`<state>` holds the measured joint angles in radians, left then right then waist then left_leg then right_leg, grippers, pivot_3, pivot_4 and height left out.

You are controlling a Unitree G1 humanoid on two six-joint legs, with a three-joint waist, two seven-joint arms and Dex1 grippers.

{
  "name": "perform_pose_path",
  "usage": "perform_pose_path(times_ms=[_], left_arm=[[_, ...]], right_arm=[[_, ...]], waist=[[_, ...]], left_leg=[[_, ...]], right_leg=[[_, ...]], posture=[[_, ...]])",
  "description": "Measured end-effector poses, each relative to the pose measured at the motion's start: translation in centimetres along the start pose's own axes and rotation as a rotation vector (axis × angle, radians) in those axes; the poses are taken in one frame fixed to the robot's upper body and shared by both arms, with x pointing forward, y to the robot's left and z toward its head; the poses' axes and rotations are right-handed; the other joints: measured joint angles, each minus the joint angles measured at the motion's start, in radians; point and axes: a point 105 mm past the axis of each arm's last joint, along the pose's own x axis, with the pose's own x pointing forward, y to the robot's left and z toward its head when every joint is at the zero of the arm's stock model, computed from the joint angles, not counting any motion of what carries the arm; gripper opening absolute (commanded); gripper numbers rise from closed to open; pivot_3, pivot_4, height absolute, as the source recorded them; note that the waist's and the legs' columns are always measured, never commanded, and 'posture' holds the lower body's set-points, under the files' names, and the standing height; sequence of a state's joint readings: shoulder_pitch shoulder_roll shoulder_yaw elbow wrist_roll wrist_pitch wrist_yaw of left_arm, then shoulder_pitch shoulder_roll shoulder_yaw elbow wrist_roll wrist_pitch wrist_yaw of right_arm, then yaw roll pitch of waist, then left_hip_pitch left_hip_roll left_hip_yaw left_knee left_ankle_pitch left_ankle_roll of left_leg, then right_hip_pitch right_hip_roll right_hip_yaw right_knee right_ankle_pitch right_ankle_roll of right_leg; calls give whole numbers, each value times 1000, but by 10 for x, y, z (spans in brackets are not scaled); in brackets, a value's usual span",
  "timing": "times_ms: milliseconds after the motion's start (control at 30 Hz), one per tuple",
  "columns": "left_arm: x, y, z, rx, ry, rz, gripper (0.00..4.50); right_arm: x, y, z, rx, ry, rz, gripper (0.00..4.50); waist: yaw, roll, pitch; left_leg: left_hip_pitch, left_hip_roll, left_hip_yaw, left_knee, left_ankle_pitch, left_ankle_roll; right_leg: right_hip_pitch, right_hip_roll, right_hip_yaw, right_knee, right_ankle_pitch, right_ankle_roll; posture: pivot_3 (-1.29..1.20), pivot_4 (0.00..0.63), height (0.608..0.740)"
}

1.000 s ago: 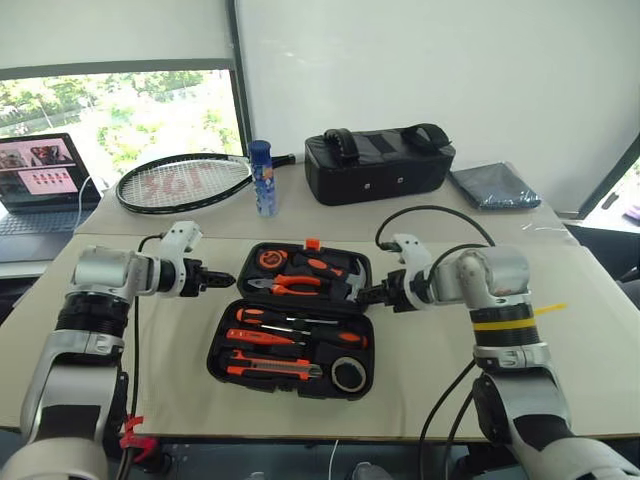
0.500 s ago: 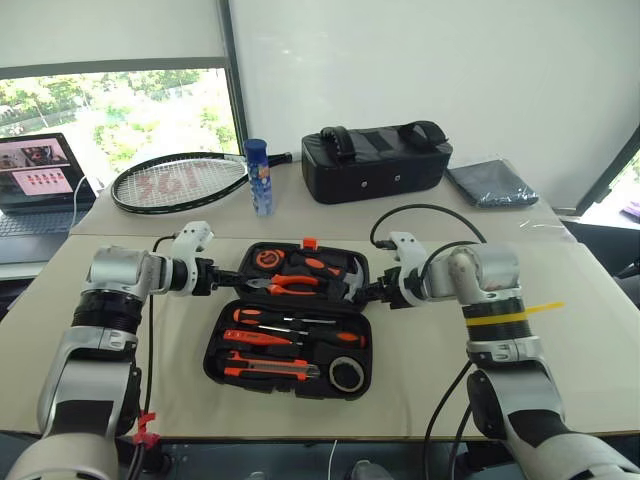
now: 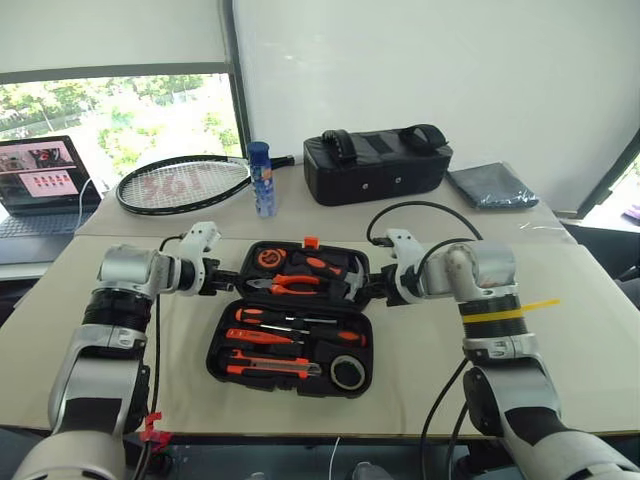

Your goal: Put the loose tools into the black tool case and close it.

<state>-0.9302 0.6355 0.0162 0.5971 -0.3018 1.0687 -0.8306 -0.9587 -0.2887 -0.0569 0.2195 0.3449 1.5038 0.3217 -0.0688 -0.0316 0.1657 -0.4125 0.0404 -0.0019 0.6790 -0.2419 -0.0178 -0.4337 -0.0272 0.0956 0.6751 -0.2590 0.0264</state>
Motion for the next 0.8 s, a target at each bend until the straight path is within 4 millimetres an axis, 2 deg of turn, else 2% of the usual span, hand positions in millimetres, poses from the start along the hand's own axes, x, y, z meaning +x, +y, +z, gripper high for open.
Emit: perform_pose_path(times_ms=[200,433,600,733,800], left_arm=[[-12,1,-4,-36,-140,-81,16],[-41,-12,-16,154,-441,-244,16],[-52,-21,-38,351,-551,-280,16],[-49,-24,-59,490,-568,-257,16],[-50,-26,-61,568,-593,-235,16]], right_arm=[[-9,0,-6,-131,-189,96,0],[-35,-1,-12,-384,-547,194,0],[-53,3,-37,-702,-718,229,0],[-51,-3,-60,-898,-761,218,0],[-49,-7,-64,-968,-791,191,0]], waist=[[0,0,0],[9,0,0],[22,0,0],[26,0,1],[25,0,1]], left_leg=[[-7,0,0,-2,0,0],[-13,-1,1,-2,0,0],[-10,-3,1,-2,0,0],[-8,-6,2,0,1,1],[-7,-7,2,0,1,1]], right_leg=[[-6,0,0,0,0,0],[-10,-4,-1,-2,1,1],[-6,-6,-1,-10,1,3],[-3,-9,-1,-10,2,5],[-3,-9,0,-10,3,6]], posture=[[0,150,740],[0,150,740],[0,150,740],[0,150,740],[0,150,740]])
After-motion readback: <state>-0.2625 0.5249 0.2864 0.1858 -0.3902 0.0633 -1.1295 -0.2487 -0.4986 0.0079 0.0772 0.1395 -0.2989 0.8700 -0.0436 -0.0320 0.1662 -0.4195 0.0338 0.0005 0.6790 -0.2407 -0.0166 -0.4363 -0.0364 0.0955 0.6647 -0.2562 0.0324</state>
